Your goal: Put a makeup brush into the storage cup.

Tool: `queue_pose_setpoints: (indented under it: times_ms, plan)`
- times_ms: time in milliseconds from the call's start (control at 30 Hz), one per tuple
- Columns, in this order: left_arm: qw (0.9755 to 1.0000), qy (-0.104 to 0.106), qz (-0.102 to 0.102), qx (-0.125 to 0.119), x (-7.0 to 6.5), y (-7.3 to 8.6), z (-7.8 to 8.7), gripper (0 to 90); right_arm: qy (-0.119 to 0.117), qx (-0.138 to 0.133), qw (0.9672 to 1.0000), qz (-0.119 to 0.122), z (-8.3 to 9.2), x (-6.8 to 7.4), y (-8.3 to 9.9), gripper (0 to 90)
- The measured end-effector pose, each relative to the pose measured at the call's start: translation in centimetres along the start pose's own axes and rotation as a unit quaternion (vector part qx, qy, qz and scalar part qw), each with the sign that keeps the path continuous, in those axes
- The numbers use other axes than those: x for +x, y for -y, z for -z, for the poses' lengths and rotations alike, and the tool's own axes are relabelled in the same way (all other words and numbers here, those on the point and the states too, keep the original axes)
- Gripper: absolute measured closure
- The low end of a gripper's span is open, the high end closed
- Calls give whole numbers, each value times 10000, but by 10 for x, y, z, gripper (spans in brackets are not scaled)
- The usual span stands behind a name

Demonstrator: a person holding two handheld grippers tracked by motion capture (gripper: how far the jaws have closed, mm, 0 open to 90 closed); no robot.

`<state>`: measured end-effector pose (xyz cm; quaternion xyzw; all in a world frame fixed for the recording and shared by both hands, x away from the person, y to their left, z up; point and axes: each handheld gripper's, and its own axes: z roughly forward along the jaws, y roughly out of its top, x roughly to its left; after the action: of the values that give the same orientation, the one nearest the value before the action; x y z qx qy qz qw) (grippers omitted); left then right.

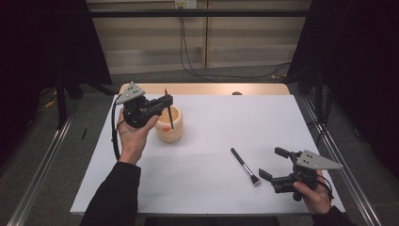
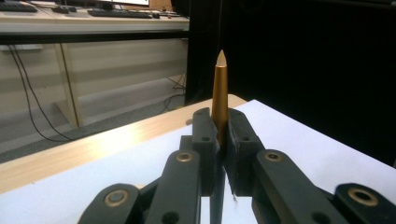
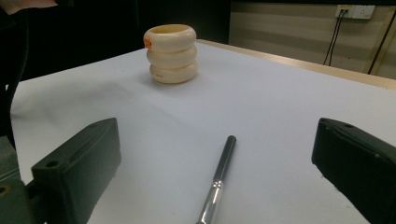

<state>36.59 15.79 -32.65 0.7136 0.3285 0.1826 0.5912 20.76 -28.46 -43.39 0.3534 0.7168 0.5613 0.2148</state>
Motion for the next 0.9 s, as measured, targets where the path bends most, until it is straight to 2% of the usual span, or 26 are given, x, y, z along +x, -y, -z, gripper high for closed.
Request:
queue_pose_setpoints:
  times_ms: [33, 167, 200, 267, 300, 567, 633, 667, 833, 900]
  plan:
    - [9999, -122, -36, 78, 1, -1, 0, 838, 6, 15, 10000, 15, 0, 0, 0, 16]
    - [9999, -152, -27, 14, 5, -1, -2, 838, 123, 8, 9999, 18, -1, 0, 3, 14]
    - [9999, -156, -33, 11, 7, -1, -2, 838, 92, 5, 10000, 15, -1, 0, 3, 14]
    - [9996, -257, -75, 20, 10, -1, -4, 838, 157, -40, 9999, 11, -2, 0, 3, 14]
    - [9997, -219, -51, -15, 12, -1, -5, 838, 168, -50, 9998, 22, -2, 0, 3, 14]
    - [9987, -505, 36, -31, 24, 2, -13, 838, 270, -149, 9995, 19, -3, 1, 4, 14]
    - [9990, -439, 26, -14, 28, 4, -14, 837, 278, -160, 9995, 26, -3, 0, 4, 14]
    - [9985, -551, 45, -2, 28, 4, -13, 837, 278, -164, 9995, 24, -2, 0, 4, 14]
    - [9988, -489, 96, -35, 32, 6, -15, 837, 271, -152, 9995, 33, -3, 1, 4, 14]
    - [9984, -565, 51, 28, 33, 7, -17, 837, 226, -107, 9997, 36, -4, 1, 5, 15]
